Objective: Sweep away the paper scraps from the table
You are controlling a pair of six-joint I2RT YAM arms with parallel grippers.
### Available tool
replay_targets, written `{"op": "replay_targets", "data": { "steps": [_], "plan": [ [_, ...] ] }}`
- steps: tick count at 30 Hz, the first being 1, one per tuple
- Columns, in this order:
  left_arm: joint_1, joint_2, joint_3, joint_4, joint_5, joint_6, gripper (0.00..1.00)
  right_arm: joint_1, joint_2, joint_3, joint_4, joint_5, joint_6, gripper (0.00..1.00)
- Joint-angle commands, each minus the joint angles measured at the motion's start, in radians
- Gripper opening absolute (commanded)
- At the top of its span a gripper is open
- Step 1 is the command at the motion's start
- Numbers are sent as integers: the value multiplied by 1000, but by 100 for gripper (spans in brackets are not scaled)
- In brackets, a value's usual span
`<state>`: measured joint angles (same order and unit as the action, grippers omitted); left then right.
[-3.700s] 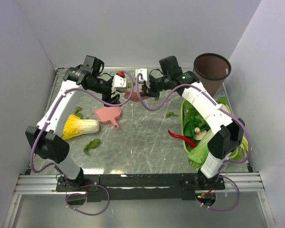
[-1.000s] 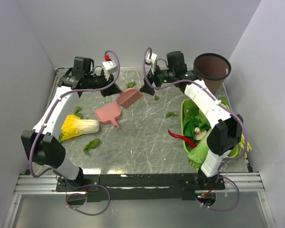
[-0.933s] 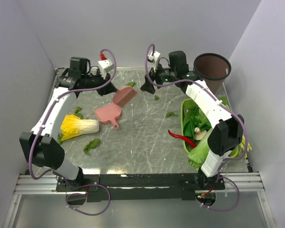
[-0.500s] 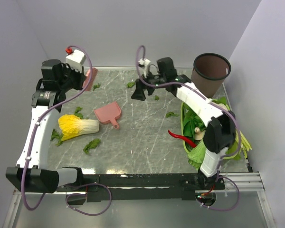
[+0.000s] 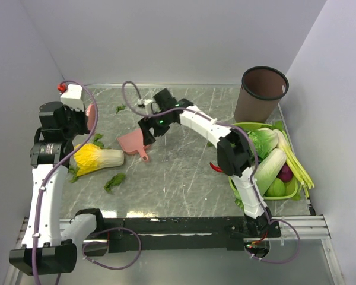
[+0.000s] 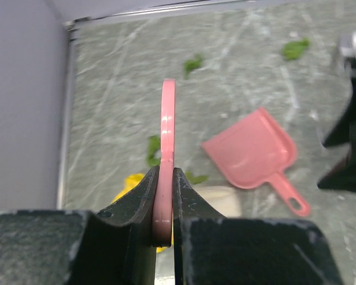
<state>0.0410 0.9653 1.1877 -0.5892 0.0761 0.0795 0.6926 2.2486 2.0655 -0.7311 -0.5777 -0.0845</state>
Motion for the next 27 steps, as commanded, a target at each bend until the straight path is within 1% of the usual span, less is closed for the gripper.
{"op": "replay_targets", "data": {
  "steps": [1, 5, 10, 13, 15, 20, 23, 27],
  "plan": [
    [72, -25, 13, 28, -73, 22, 1, 85, 32, 59, -20, 200, 110, 89],
    [115, -20, 9, 38, -73, 16, 1, 108, 72, 64, -36, 235, 175, 89],
    [143, -27, 13, 32, 4, -27, 1, 117, 104, 57, -44, 282, 207, 89],
    [160, -25, 12, 26, 50, -32, 1, 127, 132, 84, -34, 277, 212, 88],
    [169, -22, 9, 29, 54, -38, 1, 134, 150, 117, -34, 254, 207, 87],
    [180, -16, 10, 34, 44, -40, 1, 147, 186, 145, -28, 254, 207, 86],
    [180, -13, 10, 35, 48, -41, 1, 148, 189, 137, -25, 288, 219, 80],
    [181, -16, 7, 35, 83, -55, 1, 147, 194, 139, -30, 318, 227, 74]
  ]
}}
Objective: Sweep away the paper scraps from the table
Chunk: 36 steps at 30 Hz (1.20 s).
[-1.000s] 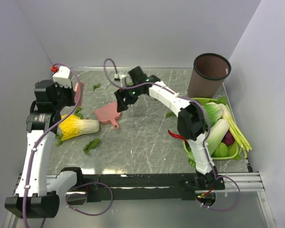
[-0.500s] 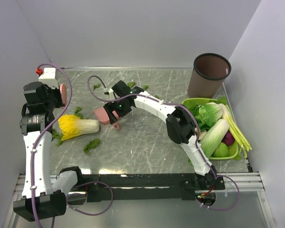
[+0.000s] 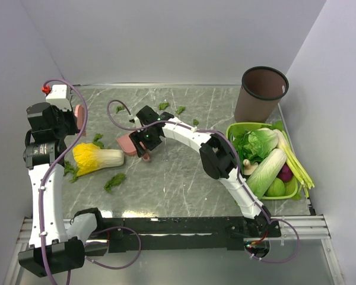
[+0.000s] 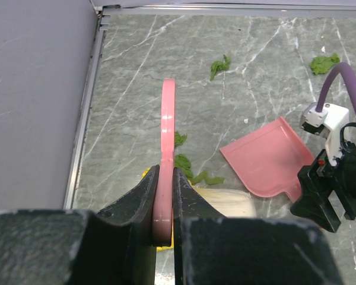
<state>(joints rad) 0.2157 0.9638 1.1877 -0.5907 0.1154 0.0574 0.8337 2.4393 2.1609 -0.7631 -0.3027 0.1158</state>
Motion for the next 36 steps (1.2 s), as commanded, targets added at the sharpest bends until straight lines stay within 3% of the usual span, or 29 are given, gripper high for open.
{"op": "replay_targets", "data": {
  "steps": [1, 4, 8, 10, 17, 25, 30, 36],
  "plan": [
    [7, -14, 9, 37, 50, -36, 1, 7, -2, 42, 1, 56, 27, 72],
    [8, -16, 16, 42, 76, -39, 1, 7, -20, 24, 4, 70, 16, 64],
    [7, -25, 7, 46, 93, -38, 1, 4, -48, -33, 4, 88, 1, 42],
    [7, -31, -2, 45, 107, -42, 1, 4, -66, -48, 4, 96, -7, 39],
    [7, -45, -5, 42, 185, -50, 1, -28, -177, -203, -1, 100, -53, 34],
    [5, -48, -17, 40, 237, -30, 1, -125, -419, -459, -34, 59, -189, 26],
    [4, -17, -14, 25, 326, -13, 1, -142, -561, -712, -55, 24, -324, 30],
    [1, 15, -2, 25, 320, -50, 1, -143, -608, -777, -41, -13, -363, 33]
  ]
}}
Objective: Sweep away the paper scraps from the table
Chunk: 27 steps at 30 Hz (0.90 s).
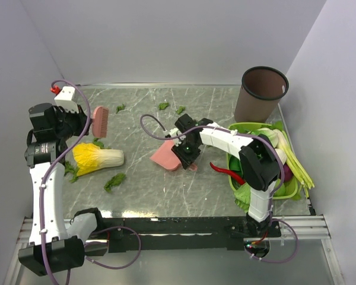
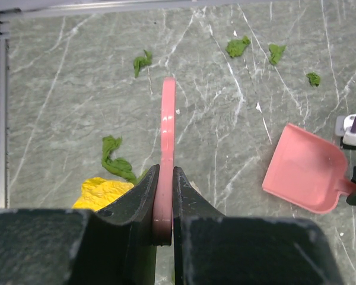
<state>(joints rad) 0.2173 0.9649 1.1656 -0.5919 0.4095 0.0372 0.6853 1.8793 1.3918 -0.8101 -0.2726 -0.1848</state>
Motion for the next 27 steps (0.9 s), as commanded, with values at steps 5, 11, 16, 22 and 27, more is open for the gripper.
{"op": "replay_targets", "data": {
  "steps": [5, 11, 16, 22, 27],
  "plan": [
    [1, 6, 37, 14, -32, -92, 1, 5, -57, -4, -9, -45, -78, 80],
    [-1, -17, 10, -6, -92, -76, 1, -10, -144, 211, -66, -140, 4, 100],
    [-9, -18, -15, 16, -147, -147, 1, -21, -129, 501, -14, -350, 111, 100],
    [-10, 75, 161, 18, -135, -357, 1, -29, -97, 553, 31, -473, 182, 100],
    [-9, 208, 390, 6, -237, -594, 1, -93, -66, 492, 26, -509, 232, 100]
  ]
}}
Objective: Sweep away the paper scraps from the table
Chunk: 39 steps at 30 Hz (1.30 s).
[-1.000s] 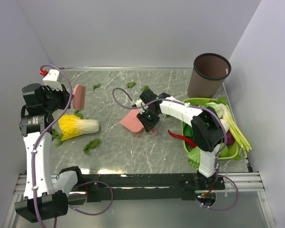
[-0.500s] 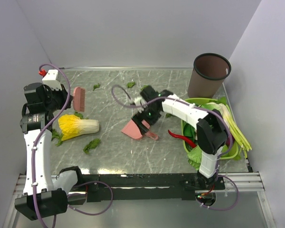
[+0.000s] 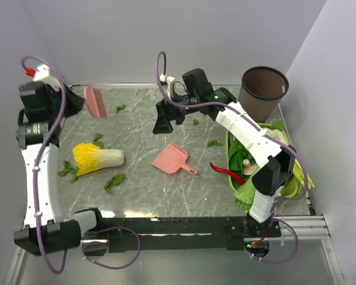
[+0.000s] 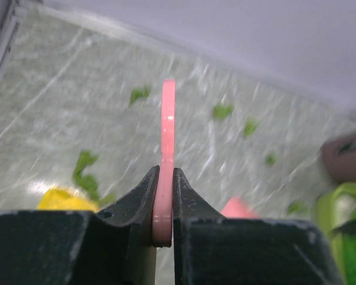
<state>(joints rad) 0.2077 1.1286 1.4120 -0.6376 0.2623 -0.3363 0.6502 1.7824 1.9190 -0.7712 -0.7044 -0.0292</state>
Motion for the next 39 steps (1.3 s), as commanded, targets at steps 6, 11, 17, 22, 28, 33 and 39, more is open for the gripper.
{"op": "replay_targets", "data": {
  "steps": [6, 11, 17, 22, 28, 33, 39],
  "plan": [
    [30, 233, 366, 7, -73, -426, 1, -116, 170, 1, -42, 64, 57, 100],
    [35, 396, 484, 29, 125, -490, 1, -132, 313, 101, -39, 120, 64, 100],
    [1, 493, 516, 88, 241, -567, 1, -130, 348, 141, -33, 186, 35, 100],
    [-28, 528, 504, 127, 334, -622, 1, -139, 390, 130, -33, 276, -9, 100],
    [-62, 569, 556, 148, 343, -590, 1, -176, 442, 192, -27, 430, -103, 100],
    [-70, 597, 561, 176, 379, -584, 1, -192, 407, 144, -27, 433, -112, 100],
    [-116, 567, 471, 194, 421, -424, 1, -192, 335, 55, -20, 418, -103, 100]
  ]
}}
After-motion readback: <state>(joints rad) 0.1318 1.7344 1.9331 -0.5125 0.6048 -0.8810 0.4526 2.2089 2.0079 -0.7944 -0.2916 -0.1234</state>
